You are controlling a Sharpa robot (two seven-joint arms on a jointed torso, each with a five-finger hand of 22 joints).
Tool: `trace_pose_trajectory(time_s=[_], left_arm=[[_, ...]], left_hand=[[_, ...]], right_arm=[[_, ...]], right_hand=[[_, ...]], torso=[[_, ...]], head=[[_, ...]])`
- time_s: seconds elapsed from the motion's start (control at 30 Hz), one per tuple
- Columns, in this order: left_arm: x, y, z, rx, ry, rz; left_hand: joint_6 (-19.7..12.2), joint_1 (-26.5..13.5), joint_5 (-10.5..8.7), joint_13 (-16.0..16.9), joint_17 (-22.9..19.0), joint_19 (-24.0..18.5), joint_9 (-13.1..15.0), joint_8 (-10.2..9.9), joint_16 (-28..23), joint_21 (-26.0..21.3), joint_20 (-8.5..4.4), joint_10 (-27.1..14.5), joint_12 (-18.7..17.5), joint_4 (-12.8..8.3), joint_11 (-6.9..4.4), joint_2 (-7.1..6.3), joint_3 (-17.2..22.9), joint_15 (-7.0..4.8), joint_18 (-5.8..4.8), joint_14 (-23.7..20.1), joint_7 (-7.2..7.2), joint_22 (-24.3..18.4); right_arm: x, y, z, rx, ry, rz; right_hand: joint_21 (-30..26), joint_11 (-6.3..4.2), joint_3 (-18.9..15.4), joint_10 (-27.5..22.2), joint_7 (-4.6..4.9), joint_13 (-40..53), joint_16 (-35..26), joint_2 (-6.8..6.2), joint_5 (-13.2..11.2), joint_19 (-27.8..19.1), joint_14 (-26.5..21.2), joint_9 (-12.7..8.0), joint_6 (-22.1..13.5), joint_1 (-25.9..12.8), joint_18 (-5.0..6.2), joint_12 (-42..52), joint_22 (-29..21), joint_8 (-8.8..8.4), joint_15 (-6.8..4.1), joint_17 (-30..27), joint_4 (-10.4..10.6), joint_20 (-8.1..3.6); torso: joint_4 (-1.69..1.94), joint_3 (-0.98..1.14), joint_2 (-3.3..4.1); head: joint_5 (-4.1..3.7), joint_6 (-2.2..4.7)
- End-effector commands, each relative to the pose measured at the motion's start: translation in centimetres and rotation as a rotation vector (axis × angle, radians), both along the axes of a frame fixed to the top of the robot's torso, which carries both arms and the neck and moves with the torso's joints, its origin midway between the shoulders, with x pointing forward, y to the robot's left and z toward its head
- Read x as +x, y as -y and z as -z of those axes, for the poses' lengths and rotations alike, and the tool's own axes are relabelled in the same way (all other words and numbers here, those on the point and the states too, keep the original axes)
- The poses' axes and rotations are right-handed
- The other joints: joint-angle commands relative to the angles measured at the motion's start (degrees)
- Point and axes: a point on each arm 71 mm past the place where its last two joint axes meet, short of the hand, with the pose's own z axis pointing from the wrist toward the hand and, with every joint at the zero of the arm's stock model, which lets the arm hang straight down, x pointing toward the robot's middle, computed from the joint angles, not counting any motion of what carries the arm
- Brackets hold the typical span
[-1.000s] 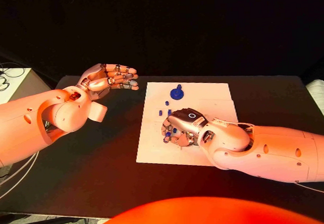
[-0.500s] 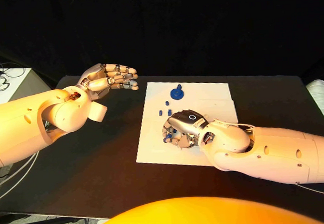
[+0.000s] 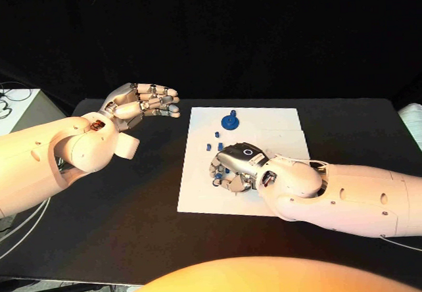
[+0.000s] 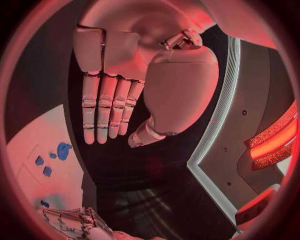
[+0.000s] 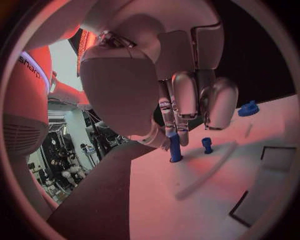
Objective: Assemble the parts on the task board
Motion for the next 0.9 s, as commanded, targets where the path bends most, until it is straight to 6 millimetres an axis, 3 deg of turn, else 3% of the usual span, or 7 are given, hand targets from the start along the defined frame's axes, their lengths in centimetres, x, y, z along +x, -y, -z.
trace_pose_trajectory(time_s=[0.03, 0.13, 0.3, 0.7, 0.87, 0.9], left_arm=[[-0.1, 0.2, -0.1, -0.01, 0.001, 0.013], [0.0, 0.1, -0.1, -0.008, 0.0, 0.012], [0.0, 0.0, -0.1, -0.007, -0.001, 0.01], [0.0, -0.1, 0.0, -0.006, -0.001, 0.008], [0.0, -0.1, 0.0, -0.006, -0.001, 0.008], [0.0, -0.1, 0.0, -0.006, -0.001, 0.008]], left_hand=[[0.16, 0.15, 0.28, 0.05, 0.08, 0.14, -0.08, -0.38, -0.36, -0.32, 0.09, 0.12, -0.34, 0.04, 0.0, 0.56, -0.35, 0.36, 0.13, 0.02, 0.09, -0.07], [0.16, 0.15, 0.28, 0.05, 0.08, 0.14, -0.08, -0.38, -0.36, -0.32, 0.09, 0.12, -0.34, 0.04, 0.0, 0.56, -0.35, 0.36, 0.13, 0.02, 0.09, -0.07], [0.15, 0.19, 0.29, 0.06, 0.34, 0.33, -0.2, -0.45, -0.64, -0.62, 0.13, 0.07, -0.4, 0.11, 0.02, 0.62, -0.44, 0.37, 0.16, 0.05, 0.1, -0.31], [0.13, 0.19, 0.28, 0.05, 0.37, 0.35, -0.22, -0.47, -0.66, -0.65, 0.13, 0.05, -0.41, 0.11, 0.02, 0.6, -0.46, 0.38, 0.16, 0.05, 0.11, -0.33], [0.13, 0.19, 0.28, 0.05, 0.37, 0.35, -0.22, -0.47, -0.66, -0.65, 0.13, 0.05, -0.41, 0.11, 0.02, 0.6, -0.46, 0.38, 0.16, 0.05, 0.11, -0.33], [0.13, 0.19, 0.28, 0.05, 0.37, 0.35, -0.22, -0.47, -0.66, -0.65, 0.13, 0.05, -0.41, 0.11, 0.02, 0.6, -0.46, 0.38, 0.16, 0.05, 0.11, -0.33]], right_arm=[[-0.1, 0.0, 0.6, -0.033, -0.014, -0.01], [-0.1, 0.0, 0.5, -0.018, -0.008, -0.013], [-0.1, 0.1, 0.4, 0.005, 0.0, -0.018], [-0.2, 0.4, -0.1, 0.056, 0.03, -0.012], [-0.3, 0.7, -0.4, 0.089, 0.036, -0.005], [-0.4, 0.8, -0.5, 0.097, 0.037, -0.003]], right_hand=[[-0.51, -2.77, 3.25, 1.91, 0.37, -0.36, -0.3, -1.31, 1.89, 2.6, 1.01, -0.48, -1.31, -1.97, -0.96, -0.94, 9.7, -0.98, 0.68, -0.14, -3.95, 0.29], [-1.29, -2.0, 2.65, -0.17, 0.88, -0.78, -0.27, -2.67, 2.18, 2.45, 1.01, -0.88, -2.63, -3.49, -0.9, -2.27, 9.53, -1.92, 1.31, -0.13, -3.71, 0.73], [-2.68, -1.41, 2.24, -2.49, 1.08, -1.32, 0.12, -3.68, 2.72, 2.2, 1.12, -1.09, -3.18, -4.3, -0.72, -3.24, 9.23, -2.38, 1.8, 0.47, -3.7, 1.13], [-10.39, -0.38, -0.16, -9.26, 1.5, -2.98, -0.99, -4.67, 4.06, 0.71, 0.08, -1.67, -4.74, -4.64, 0.37, -2.84, 7.53, -3.57, 2.7, -1.71, -4.42, 2.08], [-16.16, 0.04, -7.94, -13.94, 1.32, -4.2, -1.59, -3.28, 5.74, -0.18, -0.67, -2.55, -6.36, -3.34, 1.22, -1.11, 5.97, -5.01, 3.19, -2.96, -3.82, 2.62], [-18.78, 0.5, -13.94, -16.34, 1.12, -4.78, -1.92, -1.79, 6.18, -0.56, -1.09, -3.06, -7.14, -1.51, 1.52, -0.42, 5.17, -5.73, 3.58, -3.65, -2.81, 2.94]], torso=[[0.08, -0.01, -0.02], [0.04, -0.02, -0.03], [-0.04, -0.02, -0.05], [0.0, 0.0, -0.01], [-0.04, 0.05, -0.05], [-0.04, 0.03, -0.06]], head=[[0.07, 0.01], [0.03, 0.01], [0.12, 0.01], [-0.19, 0.01], [-0.34, 0.01], [-0.34, 0.01]])
